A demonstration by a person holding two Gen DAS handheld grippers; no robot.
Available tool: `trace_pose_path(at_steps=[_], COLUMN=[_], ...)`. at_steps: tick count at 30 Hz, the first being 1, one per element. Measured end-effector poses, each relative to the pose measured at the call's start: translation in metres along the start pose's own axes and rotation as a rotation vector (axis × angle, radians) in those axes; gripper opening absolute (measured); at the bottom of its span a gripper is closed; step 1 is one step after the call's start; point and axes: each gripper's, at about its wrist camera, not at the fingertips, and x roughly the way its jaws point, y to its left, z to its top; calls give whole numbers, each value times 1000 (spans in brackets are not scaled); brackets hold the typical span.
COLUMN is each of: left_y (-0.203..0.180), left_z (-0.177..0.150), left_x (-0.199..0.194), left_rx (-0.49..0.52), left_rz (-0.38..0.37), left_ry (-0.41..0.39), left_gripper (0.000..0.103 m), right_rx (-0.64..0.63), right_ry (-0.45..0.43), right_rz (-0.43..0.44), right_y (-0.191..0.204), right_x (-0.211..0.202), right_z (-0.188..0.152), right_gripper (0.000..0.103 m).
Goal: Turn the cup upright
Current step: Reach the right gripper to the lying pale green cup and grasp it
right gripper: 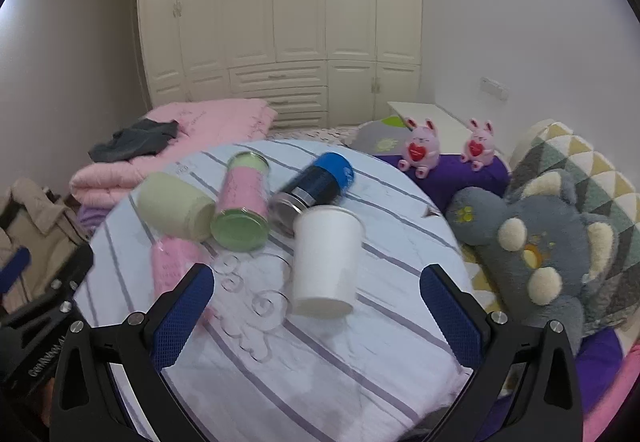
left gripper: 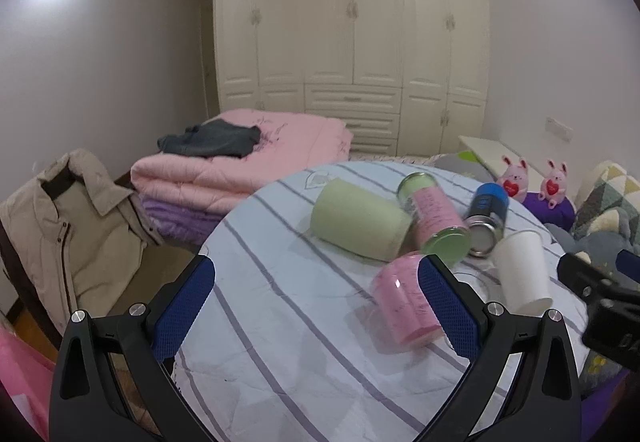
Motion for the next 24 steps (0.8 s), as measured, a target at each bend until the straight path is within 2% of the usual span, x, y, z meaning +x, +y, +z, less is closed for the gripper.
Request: trace_pose_path(at_steps=[5,11,13,17,22,24], left_y=[19,48,56,68,76,78], left_z=[5,14,16,17,14,12], left_x=[26,55,63,83,106,115], left_rx=[-37,-115,-143,-198,-256,-269], left_rz=[80,125,141,160,174,183], left_ry=[83,182,206,269,352,384], left_gripper=[103,103,103,103,103,103], right_rx=[-86,-216,-277,-425,-623,-692], right_ry=[20,57,57,78,195,245], right_rz=[69,197,256,292,355,347], right_y=[20,54,67,97,137,150], right_x=[15,38,43,61,101,118], right_z=[10,29,40,58,69,69], right_gripper=[103,103,103,103,103,103])
